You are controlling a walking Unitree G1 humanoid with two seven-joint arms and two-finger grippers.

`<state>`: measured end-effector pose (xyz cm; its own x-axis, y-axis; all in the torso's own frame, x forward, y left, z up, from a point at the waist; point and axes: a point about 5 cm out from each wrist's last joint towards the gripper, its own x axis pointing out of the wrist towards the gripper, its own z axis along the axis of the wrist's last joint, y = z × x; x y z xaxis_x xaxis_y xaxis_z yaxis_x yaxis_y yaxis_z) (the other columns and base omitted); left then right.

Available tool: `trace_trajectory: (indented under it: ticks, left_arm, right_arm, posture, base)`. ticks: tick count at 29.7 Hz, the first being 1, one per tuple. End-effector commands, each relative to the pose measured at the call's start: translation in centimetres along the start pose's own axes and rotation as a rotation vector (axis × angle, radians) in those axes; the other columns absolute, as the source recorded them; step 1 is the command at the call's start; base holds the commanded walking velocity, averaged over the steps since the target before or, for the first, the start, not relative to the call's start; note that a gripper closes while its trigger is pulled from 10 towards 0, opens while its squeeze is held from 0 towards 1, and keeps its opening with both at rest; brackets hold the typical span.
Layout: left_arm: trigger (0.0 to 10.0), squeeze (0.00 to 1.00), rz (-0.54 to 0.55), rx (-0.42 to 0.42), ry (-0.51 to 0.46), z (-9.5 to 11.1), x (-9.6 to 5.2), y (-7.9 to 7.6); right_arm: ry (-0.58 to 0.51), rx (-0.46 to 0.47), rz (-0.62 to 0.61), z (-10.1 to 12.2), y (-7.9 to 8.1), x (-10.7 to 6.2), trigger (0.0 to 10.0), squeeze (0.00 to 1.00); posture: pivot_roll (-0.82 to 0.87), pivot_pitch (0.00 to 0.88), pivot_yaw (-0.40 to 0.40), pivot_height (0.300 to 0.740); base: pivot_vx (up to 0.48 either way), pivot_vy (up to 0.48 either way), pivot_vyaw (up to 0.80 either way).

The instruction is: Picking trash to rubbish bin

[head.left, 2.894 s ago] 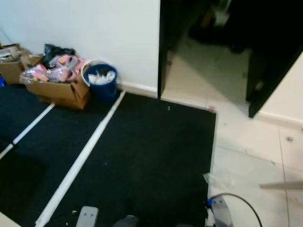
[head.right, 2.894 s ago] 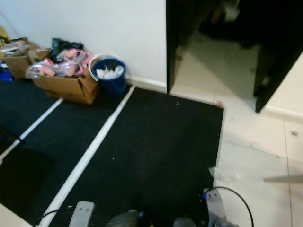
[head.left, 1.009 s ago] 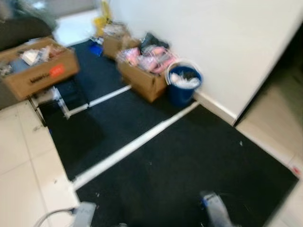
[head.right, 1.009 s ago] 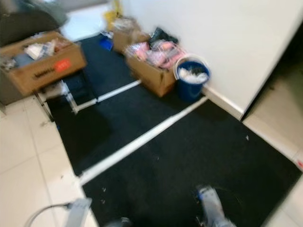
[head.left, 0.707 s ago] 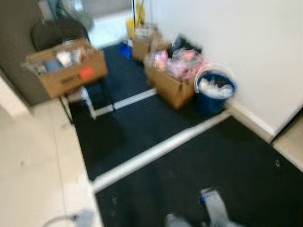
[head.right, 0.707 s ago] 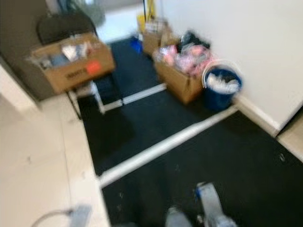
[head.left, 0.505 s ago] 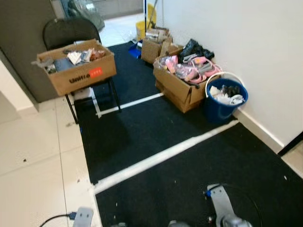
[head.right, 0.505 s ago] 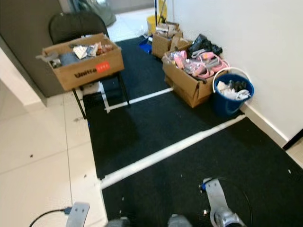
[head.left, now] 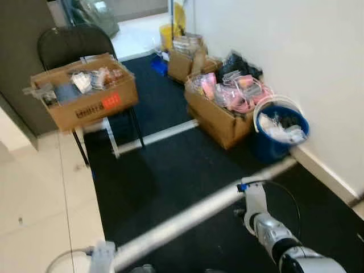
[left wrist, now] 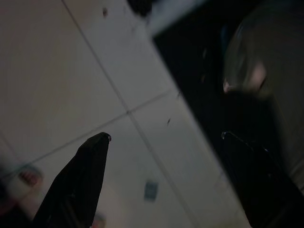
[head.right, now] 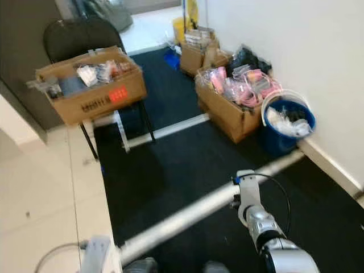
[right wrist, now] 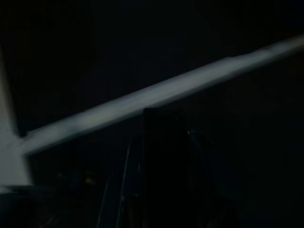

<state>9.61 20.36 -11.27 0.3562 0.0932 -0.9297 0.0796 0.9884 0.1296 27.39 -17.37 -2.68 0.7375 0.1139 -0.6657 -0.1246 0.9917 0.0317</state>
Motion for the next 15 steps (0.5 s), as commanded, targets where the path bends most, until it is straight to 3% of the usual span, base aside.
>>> trace_trajectory:
  ticks: [1,9,12,15]
  left_arm:
    - [10.0,0.00,-0.016,0.014,-0.012,0.6,0.1,-0.4]
    - [10.0,0.00,-0.019,0.022,-0.007,0.4,0.1,-0.2]
    - [10.0,0.00,-0.018,0.024,-0.006,0.3,0.0,-0.1]
    - [10.0,0.00,-0.017,0.025,-0.006,0.3,0.0,-0.1]
  right_arm:
    - [0.013,0.011,0.022,-0.5,0.1,-0.1,10.0,0.00]
    - [-0.103,-0.002,0.186,2.7,3.4,0.6,10.0,0.00]
    - [-0.128,-0.065,0.261,3.4,4.8,0.7,10.0,0.00]
    - [-0.151,-0.071,0.309,4.0,5.4,0.7,10.0,0.00]
  posture:
    - [-0.01,0.053,0.029,0.740]
    - [0.00,0.051,0.029,0.740]
    - [0.00,0.049,0.029,0.740]
    - [0.00,0.047,0.031,0.740]
  base:
    - [0.480,0.000,0.00]
    - [0.480,0.000,0.00]
    - [0.480,0.000,0.77]
    - [0.480,0.000,0.77]
